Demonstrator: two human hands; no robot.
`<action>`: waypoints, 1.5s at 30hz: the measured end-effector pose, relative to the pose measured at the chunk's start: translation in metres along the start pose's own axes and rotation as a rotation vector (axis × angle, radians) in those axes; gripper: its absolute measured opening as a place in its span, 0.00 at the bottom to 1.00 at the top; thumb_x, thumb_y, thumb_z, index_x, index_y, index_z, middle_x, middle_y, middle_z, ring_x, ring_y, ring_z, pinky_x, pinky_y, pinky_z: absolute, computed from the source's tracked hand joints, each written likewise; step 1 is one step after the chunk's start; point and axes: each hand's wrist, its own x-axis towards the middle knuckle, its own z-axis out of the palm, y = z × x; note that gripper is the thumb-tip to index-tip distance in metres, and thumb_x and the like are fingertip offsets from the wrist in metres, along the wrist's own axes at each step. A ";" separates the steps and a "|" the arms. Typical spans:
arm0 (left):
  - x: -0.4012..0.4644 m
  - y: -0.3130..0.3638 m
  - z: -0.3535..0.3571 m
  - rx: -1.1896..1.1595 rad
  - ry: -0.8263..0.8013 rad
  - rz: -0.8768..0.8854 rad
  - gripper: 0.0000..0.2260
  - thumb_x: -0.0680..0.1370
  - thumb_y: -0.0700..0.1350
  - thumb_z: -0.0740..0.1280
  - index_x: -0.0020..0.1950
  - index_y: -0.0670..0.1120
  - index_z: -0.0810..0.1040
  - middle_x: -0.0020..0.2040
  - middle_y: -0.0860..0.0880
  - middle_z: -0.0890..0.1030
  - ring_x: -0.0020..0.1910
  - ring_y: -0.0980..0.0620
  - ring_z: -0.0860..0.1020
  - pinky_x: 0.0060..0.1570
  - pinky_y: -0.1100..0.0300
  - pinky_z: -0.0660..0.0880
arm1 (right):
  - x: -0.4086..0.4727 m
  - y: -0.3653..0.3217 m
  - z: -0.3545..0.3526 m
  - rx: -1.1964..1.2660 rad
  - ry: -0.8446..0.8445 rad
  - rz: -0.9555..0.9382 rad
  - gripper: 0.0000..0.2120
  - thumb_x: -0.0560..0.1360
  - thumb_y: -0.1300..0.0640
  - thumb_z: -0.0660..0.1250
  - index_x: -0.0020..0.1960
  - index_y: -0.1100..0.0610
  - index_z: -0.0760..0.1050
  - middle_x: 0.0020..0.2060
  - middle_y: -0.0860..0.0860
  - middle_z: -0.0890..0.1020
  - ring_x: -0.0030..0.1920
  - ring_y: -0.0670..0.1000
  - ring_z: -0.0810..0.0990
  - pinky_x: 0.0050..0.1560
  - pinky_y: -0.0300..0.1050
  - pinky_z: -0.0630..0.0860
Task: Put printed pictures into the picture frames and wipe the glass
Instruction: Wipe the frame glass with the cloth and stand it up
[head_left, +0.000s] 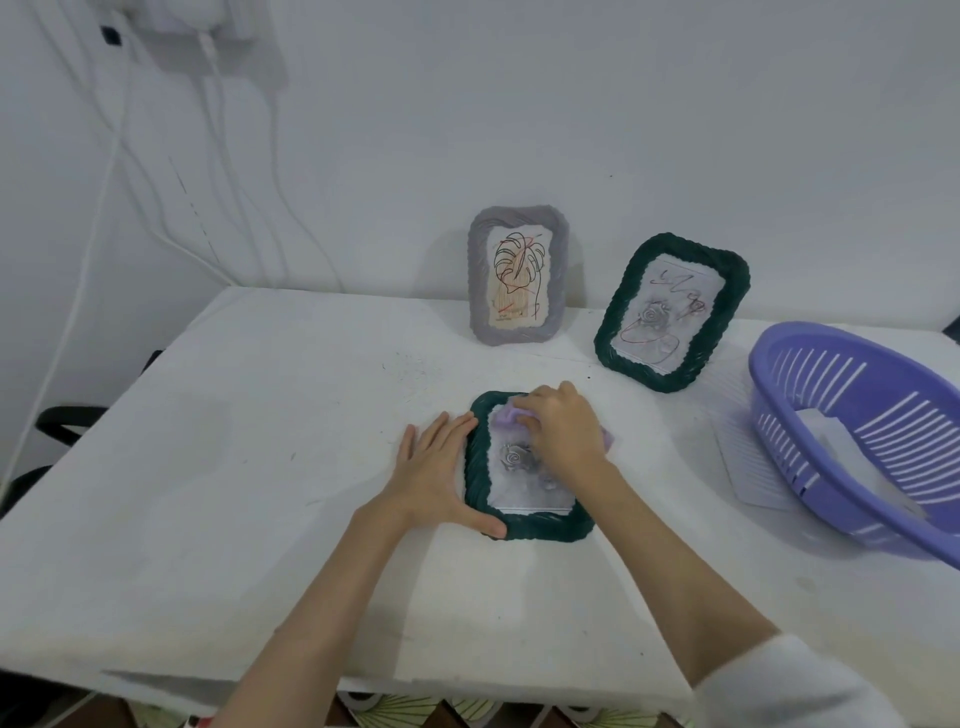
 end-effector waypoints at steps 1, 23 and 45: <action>0.000 0.000 0.000 0.002 0.004 0.003 0.62 0.47 0.74 0.63 0.76 0.52 0.45 0.76 0.58 0.47 0.75 0.57 0.39 0.72 0.48 0.33 | -0.004 -0.007 -0.002 0.052 -0.010 -0.049 0.13 0.72 0.62 0.65 0.54 0.53 0.80 0.50 0.54 0.82 0.49 0.57 0.74 0.48 0.48 0.70; 0.001 0.032 -0.007 -0.267 0.040 -0.039 0.41 0.69 0.69 0.61 0.75 0.53 0.52 0.76 0.49 0.55 0.76 0.50 0.48 0.73 0.55 0.47 | -0.076 0.051 -0.064 0.814 -0.469 0.299 0.19 0.77 0.67 0.59 0.66 0.54 0.72 0.38 0.52 0.76 0.34 0.44 0.70 0.33 0.28 0.67; -0.006 0.046 -0.018 -0.948 0.364 -0.110 0.22 0.70 0.30 0.67 0.55 0.54 0.75 0.59 0.49 0.75 0.56 0.46 0.76 0.53 0.51 0.77 | -0.077 0.044 -0.037 0.788 0.007 0.405 0.13 0.77 0.56 0.63 0.61 0.54 0.75 0.45 0.54 0.78 0.38 0.50 0.76 0.38 0.35 0.72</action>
